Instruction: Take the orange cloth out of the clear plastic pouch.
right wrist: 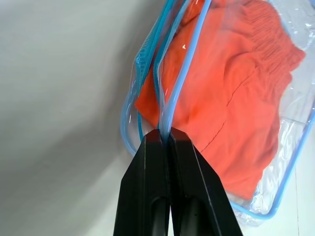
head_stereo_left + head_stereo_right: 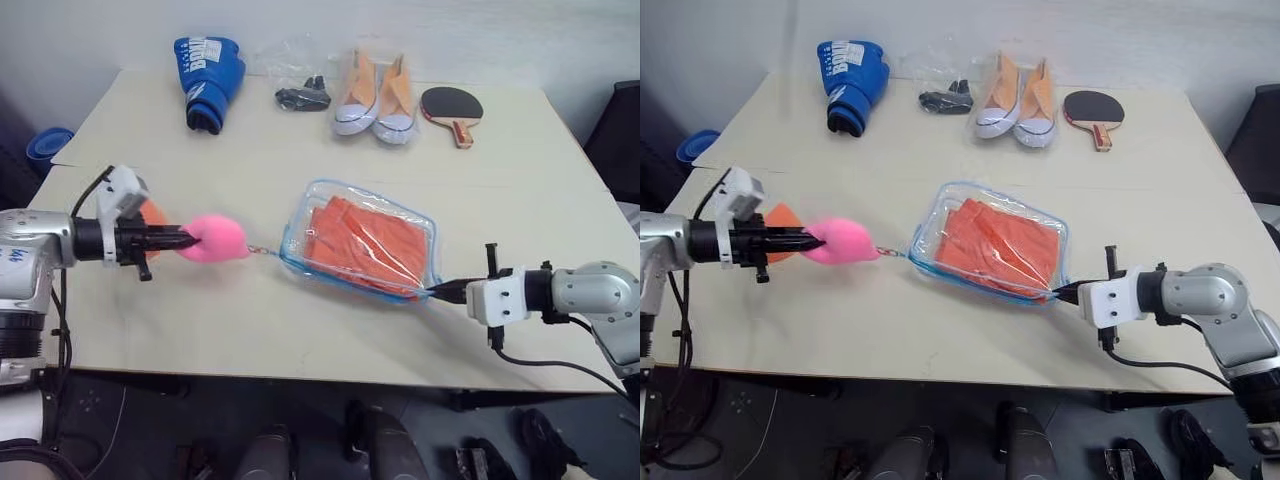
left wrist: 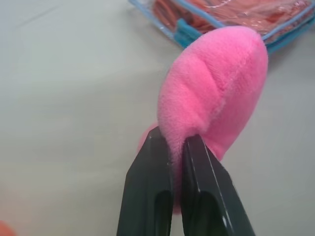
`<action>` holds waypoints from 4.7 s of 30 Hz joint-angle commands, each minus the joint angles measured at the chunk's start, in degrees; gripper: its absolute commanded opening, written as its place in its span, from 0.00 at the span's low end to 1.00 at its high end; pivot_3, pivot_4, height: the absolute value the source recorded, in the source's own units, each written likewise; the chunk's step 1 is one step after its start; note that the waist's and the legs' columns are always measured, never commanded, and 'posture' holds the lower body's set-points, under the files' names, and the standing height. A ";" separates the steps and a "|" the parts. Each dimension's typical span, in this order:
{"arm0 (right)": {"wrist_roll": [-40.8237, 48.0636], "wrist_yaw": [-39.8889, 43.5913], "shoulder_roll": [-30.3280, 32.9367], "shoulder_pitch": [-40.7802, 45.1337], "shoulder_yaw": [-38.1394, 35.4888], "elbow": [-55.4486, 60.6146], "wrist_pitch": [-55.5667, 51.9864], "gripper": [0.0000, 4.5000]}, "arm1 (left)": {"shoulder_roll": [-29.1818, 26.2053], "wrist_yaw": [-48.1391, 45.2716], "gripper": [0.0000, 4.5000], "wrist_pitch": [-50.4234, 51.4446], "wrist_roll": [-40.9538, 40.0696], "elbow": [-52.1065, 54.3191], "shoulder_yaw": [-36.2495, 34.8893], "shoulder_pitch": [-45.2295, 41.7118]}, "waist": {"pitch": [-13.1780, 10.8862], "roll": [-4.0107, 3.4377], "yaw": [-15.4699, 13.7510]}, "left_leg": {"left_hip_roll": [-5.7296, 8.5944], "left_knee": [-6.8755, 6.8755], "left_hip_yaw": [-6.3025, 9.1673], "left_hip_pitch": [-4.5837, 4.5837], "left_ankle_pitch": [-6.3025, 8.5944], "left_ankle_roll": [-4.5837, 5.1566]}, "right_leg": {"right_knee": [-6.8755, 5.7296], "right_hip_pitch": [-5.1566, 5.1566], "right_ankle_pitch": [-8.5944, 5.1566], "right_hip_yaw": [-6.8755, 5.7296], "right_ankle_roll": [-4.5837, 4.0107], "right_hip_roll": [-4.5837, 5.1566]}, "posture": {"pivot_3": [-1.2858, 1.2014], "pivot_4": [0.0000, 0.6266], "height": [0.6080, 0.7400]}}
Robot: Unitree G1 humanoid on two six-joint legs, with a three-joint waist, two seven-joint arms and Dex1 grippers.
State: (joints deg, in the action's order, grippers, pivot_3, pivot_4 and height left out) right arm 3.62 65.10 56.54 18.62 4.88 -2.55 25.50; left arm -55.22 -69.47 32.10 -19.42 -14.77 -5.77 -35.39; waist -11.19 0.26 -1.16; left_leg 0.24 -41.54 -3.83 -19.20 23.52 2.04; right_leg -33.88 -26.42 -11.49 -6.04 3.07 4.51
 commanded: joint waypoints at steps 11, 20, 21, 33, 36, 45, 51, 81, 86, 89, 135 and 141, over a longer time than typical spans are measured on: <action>1.76 -1.23 -0.50 -2.23 -1.87 4.12 -6.84 0.23 | 4.21 4.59 0.26 0.55 -0.59 6.55 0.26 6.74 | -0.01 -0.02 -0.05 | -0.03 -0.01 0.00 0.00 0.00 -0.05 | -0.02 -0.01 0.00 0.05 -0.01 0.04 | 0.52 0.24 1.00; 6.48 -6.77 -0.63 -13.16 -10.61 16.89 -18.48 0.93 | 0.97 3.62 0.89 3.04 -3.31 8.52 -4.24 12.24 | -0.01 -0.02 -0.10 | -0.05 -0.01 0.03 0.02 0.03 -0.11 | -0.05 -0.02 -0.02 0.05 -0.03 0.05 | 0.52 0.24 1.00; 8.24 -7.47 -0.85 -14.62 -12.14 19.01 -21.29 0.98 | -0.14 1.94 0.94 2.89 -4.13 8.10 -5.21 13.14 | -0.01 -0.03 -0.11 | -0.06 -0.01 0.03 0.02 0.03 -0.12 | -0.05 -0.02 -0.02 0.05 -0.03 0.04 | 0.52 0.24 1.00; 33.47 -16.49 -4.43 -17.93 -19.54 40.37 -53.14 0.99 | -2.18 -8.34 0.94 -2.21 -3.86 10.23 3.33 -6.42 | 0.00 0.01 -0.73 | 0.04 0.00 0.10 0.00 0.07 -0.13 | -0.08 0.01 -0.05 -0.03 -0.08 -0.03 | 0.52 0.24 1.00; 38.78 -19.76 -5.49 -17.01 -18.91 43.80 -58.45 0.99 | 1.93 -8.11 0.94 -9.83 0.77 15.28 9.90 -10.03 | 0.00 0.00 -0.38 | 0.06 0.02 0.01 0.01 0.08 -0.11 | -0.06 0.00 -0.04 0.00 -0.07 -0.06 | 0.52 0.24 1.00; 41.22 -24.83 -6.93 -17.13 -18.47 47.10 -62.63 0.99 | 10.25 -4.89 0.94 -41.51 20.44 9.05 24.21 -9.66 | 0.00 0.00 -0.23 | -0.05 0.05 -0.16 0.09 0.07 -0.13 | -0.10 -0.04 -0.04 0.12 -0.08 -0.32 | 0.52 0.24 1.00; 40.48 -25.80 -6.98 -18.65 -19.04 47.84 -62.74 0.99 | 15.20 3.07 0.94 -49.39 26.19 0.15 24.34 -12.29 | 0.00 0.01 -0.72 | 0.01 0.01 -0.06 0.00 0.06 0.01 | -0.07 -0.03 -0.02 0.08 -0.04 -0.28 | 0.52 0.24 1.00; 35.42 -26.13 -8.26 -20.73 -15.46 49.24 -60.92 1.00 | 29.23 9.77 0.00 2.99 3.70 14.32 15.61 -7.52 | 0.00 0.02 -0.58 | 0.05 -0.04 0.08 -0.03 0.06 0.13 | -0.04 0.04 0.01 0.06 0.03 -0.20 | 0.52 0.24 1.00; 27.72 -29.35 -9.96 -19.39 -10.30 46.82 -58.94 0.87 | 33.89 17.63 0.00 13.31 1.24 17.89 13.22 -8.50 | 0.01 0.02 -0.38 | 0.05 -0.04 0.07 -0.01 0.05 0.11 | -0.05 0.04 0.02 0.09 0.04 -0.10 | 0.52 0.24 1.00; 19.03 -32.69 -10.47 -16.63 -5.20 43.03 -57.53 0.64 | 34.30 19.28 0.00 13.48 1.67 18.87 14.08 -7.82 | 0.01 0.02 -0.16 | 0.05 -0.04 0.02 0.03 0.02 0.06 | -0.09 0.03 0.02 0.14 0.03 -0.09 | 0.52 0.24 1.00; -18.18 -31.24 -17.84 -3.10 11.12 19.51 -43.41 0.77 | 34.89 21.08 0.00 9.25 1.85 19.18 17.26 -7.78 | 0.01 0.01 -0.16 | 0.05 -0.03 0.05 0.02 -0.07 -0.10 | -0.08 0.02 0.01 0.08 0.02 -0.08 | 0.52 0.24 1.00; -25.94 -32.75 -17.37 -1.24 13.16 14.82 -46.03 0.77 | 35.13 21.12 0.00 8.96 1.92 19.07 17.43 -7.99 | 0.02 0.01 -0.15 | 0.04 -0.03 0.05 0.06 -0.07 -0.11 | -0.09 0.06 0.01 0.09 0.02 -0.07 | 0.52 0.24 1.00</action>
State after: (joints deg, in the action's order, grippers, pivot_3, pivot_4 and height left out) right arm -19.10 32.81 38.18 18.51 17.28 15.68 -17.93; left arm -20.44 -48.21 42.35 -16.74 3.51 12.07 -42.23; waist -11.17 0.27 -1.31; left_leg 0.29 -41.57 -3.78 -19.13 23.44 1.93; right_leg -33.97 -26.35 -11.48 -5.95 3.09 4.45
